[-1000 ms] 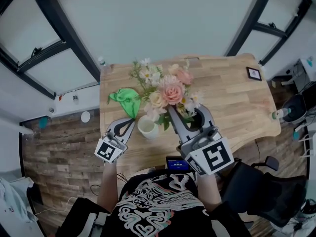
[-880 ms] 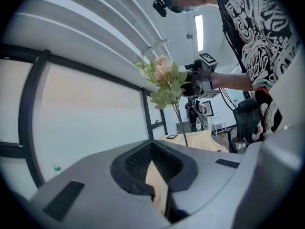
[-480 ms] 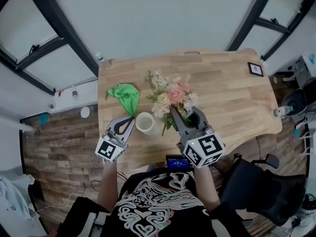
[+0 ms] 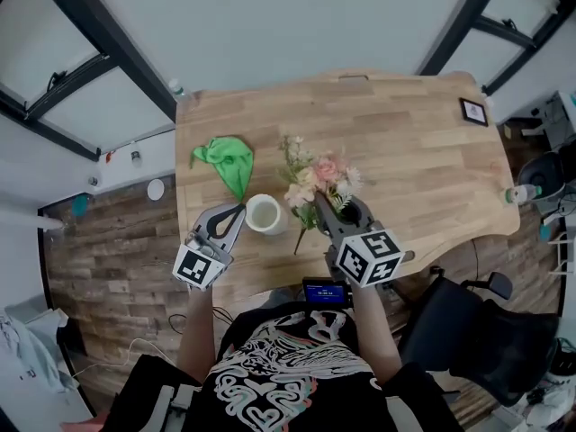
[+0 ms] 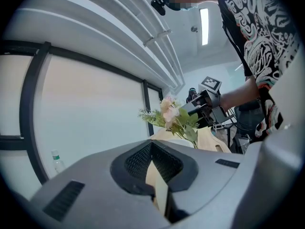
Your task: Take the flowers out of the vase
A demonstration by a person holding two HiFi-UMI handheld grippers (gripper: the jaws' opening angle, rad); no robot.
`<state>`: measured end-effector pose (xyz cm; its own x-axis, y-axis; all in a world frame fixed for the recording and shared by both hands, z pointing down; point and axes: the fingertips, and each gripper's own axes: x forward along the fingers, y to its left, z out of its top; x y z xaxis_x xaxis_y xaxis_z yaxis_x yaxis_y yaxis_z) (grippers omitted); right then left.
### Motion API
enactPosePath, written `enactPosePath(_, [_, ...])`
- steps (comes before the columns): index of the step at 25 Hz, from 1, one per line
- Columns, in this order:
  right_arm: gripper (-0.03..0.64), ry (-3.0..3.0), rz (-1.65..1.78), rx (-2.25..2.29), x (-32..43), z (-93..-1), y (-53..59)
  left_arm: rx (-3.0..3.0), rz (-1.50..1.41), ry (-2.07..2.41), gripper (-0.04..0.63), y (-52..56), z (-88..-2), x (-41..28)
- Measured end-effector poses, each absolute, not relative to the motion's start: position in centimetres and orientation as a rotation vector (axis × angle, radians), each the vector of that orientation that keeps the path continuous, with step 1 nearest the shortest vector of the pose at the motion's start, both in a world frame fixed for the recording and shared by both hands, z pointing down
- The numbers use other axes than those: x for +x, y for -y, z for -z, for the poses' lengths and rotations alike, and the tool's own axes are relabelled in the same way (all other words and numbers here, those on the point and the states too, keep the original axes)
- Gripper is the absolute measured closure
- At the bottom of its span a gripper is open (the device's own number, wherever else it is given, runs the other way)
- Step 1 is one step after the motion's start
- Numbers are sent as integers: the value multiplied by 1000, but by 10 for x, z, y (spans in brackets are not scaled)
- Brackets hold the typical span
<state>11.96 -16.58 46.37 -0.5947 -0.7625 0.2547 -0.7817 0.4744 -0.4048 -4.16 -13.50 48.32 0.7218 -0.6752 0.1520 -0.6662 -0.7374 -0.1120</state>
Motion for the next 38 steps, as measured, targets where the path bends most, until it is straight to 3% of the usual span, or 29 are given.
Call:
enactPosePath(21, [520,2414,-1034,1291,94,-602,183,-2873,266,-1164,592,141,-498,-56])
enactPosePath(23, [516,2388,-1000,1297,94,-606,184,-2876,264,-1172,592,141,-498,-58])
enactPosePath(24, [472,2381,-987,1299,93,-607,185,-2885,260,-1182,592,141,-498,-58])
enactPosePath(27, [434,2381,-965,1300,91,-606,186,-2902,248,-1206,592,140,-495,-58])
enactPosePath(38, [434,2399,-809,1434,93,-576,184,-2878,213,-1145,592,136,-489,-66])
